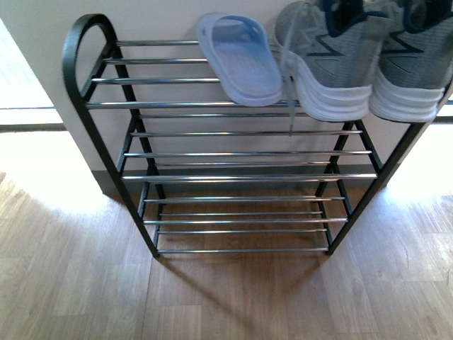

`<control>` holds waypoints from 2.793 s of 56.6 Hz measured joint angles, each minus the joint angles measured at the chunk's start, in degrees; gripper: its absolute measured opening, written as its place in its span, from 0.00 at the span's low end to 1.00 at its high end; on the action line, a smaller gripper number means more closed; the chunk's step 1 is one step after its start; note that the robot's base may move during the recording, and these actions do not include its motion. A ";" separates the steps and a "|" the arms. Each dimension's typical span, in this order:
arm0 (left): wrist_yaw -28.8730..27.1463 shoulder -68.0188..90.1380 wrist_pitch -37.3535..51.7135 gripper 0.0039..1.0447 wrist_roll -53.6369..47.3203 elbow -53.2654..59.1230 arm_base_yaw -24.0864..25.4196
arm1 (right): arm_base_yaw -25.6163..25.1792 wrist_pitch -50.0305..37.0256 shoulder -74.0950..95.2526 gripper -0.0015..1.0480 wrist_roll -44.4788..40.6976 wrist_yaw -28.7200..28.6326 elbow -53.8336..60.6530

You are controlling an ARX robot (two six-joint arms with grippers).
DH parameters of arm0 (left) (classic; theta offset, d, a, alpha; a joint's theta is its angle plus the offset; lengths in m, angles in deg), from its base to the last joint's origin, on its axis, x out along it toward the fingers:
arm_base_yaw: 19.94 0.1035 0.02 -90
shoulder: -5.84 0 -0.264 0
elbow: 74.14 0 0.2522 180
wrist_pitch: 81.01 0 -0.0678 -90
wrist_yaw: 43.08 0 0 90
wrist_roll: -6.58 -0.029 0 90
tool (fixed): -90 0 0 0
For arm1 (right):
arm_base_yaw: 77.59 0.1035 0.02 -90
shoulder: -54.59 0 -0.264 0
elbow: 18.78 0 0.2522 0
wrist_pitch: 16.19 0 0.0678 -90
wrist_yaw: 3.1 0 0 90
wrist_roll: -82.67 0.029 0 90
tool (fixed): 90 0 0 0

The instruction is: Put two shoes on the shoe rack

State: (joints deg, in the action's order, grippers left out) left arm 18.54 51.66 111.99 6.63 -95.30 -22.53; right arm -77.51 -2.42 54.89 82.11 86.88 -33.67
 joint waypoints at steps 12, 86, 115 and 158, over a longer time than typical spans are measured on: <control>3.80 12.31 -14.86 0.02 5.64 -12.98 -2.23 | 0.00 0.07 -0.07 0.91 0.09 0.24 0.00; 11.74 68.85 -25.92 0.50 -3.28 -72.43 -11.58 | 0.02 0.07 -0.07 0.91 0.13 0.15 0.00; 14.25 18.73 3.91 0.52 -0.57 -29.00 -11.47 | 0.02 0.07 -0.09 0.91 0.13 0.15 0.00; 28.00 -4.15 6.93 0.01 -0.17 -0.15 1.62 | 0.02 0.07 -0.09 0.91 0.13 0.15 0.00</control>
State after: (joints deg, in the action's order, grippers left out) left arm 46.54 47.51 118.92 6.46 -95.46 -20.91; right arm -77.49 -2.36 54.80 82.24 87.04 -33.67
